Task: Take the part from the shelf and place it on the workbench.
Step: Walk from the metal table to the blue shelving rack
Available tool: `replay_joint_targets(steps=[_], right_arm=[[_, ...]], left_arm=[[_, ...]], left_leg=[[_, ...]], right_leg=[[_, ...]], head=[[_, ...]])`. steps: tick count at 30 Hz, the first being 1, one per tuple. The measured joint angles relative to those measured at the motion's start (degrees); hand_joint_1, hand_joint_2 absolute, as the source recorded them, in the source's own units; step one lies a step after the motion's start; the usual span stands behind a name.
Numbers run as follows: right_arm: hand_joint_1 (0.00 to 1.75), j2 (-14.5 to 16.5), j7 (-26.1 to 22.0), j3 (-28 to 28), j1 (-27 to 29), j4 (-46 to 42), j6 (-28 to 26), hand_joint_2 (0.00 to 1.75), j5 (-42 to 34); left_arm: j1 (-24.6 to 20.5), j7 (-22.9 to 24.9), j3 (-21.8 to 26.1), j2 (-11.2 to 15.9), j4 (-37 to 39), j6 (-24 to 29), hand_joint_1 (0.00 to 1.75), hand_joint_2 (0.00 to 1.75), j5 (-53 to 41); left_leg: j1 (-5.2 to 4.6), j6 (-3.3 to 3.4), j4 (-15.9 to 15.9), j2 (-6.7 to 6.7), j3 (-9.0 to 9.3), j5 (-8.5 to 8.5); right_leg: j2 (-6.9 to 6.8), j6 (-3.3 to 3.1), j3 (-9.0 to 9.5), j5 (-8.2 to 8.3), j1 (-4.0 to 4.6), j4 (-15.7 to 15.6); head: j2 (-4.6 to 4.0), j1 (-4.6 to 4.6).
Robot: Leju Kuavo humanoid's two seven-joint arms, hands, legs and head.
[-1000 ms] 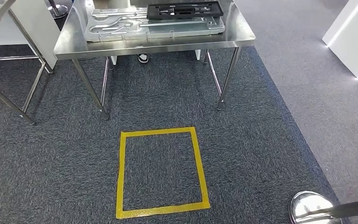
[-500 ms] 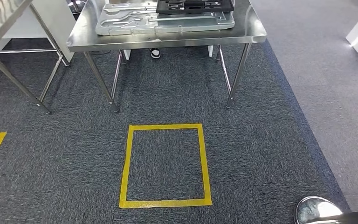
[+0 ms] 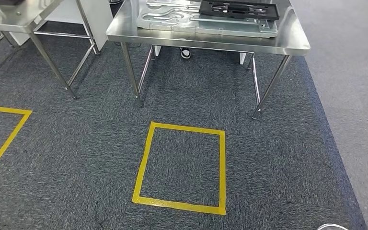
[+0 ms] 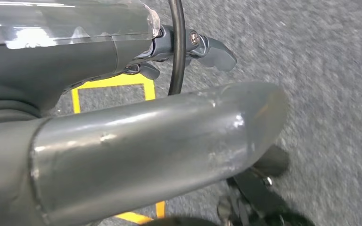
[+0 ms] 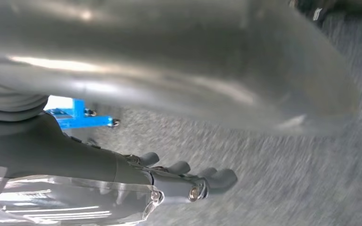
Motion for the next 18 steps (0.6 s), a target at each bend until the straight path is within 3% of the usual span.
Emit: replay_joint_targets(steps=[2, 3, 4, 5, 7, 9, 11, 12, 14, 16, 17, 18], right_arm=[[0.0, 0.8, -0.6, 0.0, 0.1, 0.0, 1.2, 0.0, 0.4], [0.0, 1.2, -0.7, 0.0, 0.2, 0.0, 1.5, 0.0, 0.5], [0.0, 1.6, -0.7, 0.0, 0.2, 0.0, 1.6, 0.0, 0.6], [0.0, 1.9, -0.7, 0.0, 0.2, 0.0, 1.7, 0.0, 0.6], [0.0, 2.2, -0.3, 0.0, 0.2, 0.0, 1.9, 0.0, 0.7], [0.0, 2.3, 0.2, 0.0, 0.2, 0.1, 2.1, 0.0, 0.7], [0.0, 2.3, 0.7, 0.0, 0.1, 0.1, 2.4, 0.0, 0.7], [0.0, 2.3, 0.9, 0.0, 0.1, 0.1, 2.5, 0.0, 0.7], [0.0, 1.9, 1.1, 0.0, 0.1, 0.1, 2.9, 0.0, 0.7], [0.0, 1.1, 1.2, 0.0, 0.3, 0.2, 3.2, 0.0, 0.7], [0.0, 0.7, 1.2, 0.0, 0.3, 0.3, 3.2, 0.0, 0.7], [0.0, 0.4, 1.2, 0.0, 0.4, 0.3, 3.2, 0.0, 0.7]], left_arm=[[-0.1, 0.0, -0.3, 0.0, 0.0, 0.5, 0.0, 0.0, 0.1], [-0.1, 0.0, -0.4, 0.1, 0.0, 0.6, 0.0, 0.0, 0.3], [0.0, 0.1, -0.5, 0.1, 0.0, 0.7, 0.0, 0.0, 0.4], [0.0, 0.1, -0.5, 0.1, 0.0, 0.8, 0.0, 0.0, 0.6], [0.0, 0.3, -0.5, 0.2, 0.0, 1.0, 0.0, 0.0, 1.1], [-0.2, 0.3, -0.5, 0.2, 0.0, 1.2, 0.0, 0.0, 1.6], [-0.1, 0.4, -0.5, 0.2, 0.0, 1.3, 0.0, 0.0, 2.0], [0.0, 0.4, -0.5, 0.2, 0.0, 1.4, 0.0, 0.0, 2.1], [0.0, 0.4, -0.5, 0.2, 0.0, 1.5, 0.0, 0.0, 2.3], [-0.2, 0.5, -0.5, 0.1, 0.0, 1.5, 0.0, 0.0, 2.4], [-0.2, 0.5, -0.5, 0.1, 0.0, 1.5, 0.0, 0.0, 2.4], [-0.2, 0.5, -0.5, 0.1, 0.0, 1.5, 0.0, 0.0, 2.4]], left_leg=[[-0.06, 0.22, 0.1, -1.2, -0.54, 0.36], [-0.07, 0.19, 0.2, -1.9, -0.71, 0.47], [-0.06, 0.12, 0.3, -2.66, -0.81, 0.55], [-0.04, -0.01, 0.4, -3.41, -0.84, 0.56], [-0.13, -0.49, 1.1, -4.74, -1.23, 0.45], [-0.17, -1.32, 1.6, -5.93, -1.97, 0.5], [-0.04, -2.16, 1.6, -7.08, -2.54, 0.81], [-0.01, -2.46, 1.8, -6.75, -2.76, 0.7], [-0.05, -2.98, 4.8, -4.28, -4.17, -1.35], [-0.05, -3.39, 11.8, -1.74, -7.26, -5.34], [0.0, -3.54, 15.3, -1.34, -8.75, -6.87], [0.02, -3.6, 17.1, -1.17, -9.4, -7.34]], right_leg=[[1.2, 0.04, -3.0, -3.15, -0.02, 7.0], [1.39, 0.05, -3.54, -3.2, -0.04, 8.4], [1.52, 0.04, -3.08, -2.14, -0.11, 7.8], [1.87, -0.01, -1.58, -0.15, -0.23, 5.0], [4.41, -0.18, 1.98, 3.16, -0.63, -2.5], [6.35, -0.44, 3.41, 4.0, -0.73, -6.2], [5.51, -0.95, 3.36, 4.07, -0.61, -6.4], [4.82, -1.34, 3.43, 4.24, -0.64, -6.6], [3.23, -2.16, 3.53, 4.57, -0.74, -7.1], [1.54, -2.59, 3.4, 4.62, -0.47, -7.1], [0.65, -2.64, 3.29, 4.61, -0.35, -7.1], [-0.17, -2.65, 3.23, 4.6, -0.28, -7.1]], head=[[0.0, -0.01], [0.0, -0.01], [0.0, -0.01], [0.0, -0.01], [0.0, -0.01], [0.0, -0.01], [0.0, -0.01], [0.0, -0.01], [0.0, -0.03], [0.0, -0.03], [0.0, -0.03], [0.0, -0.02]])
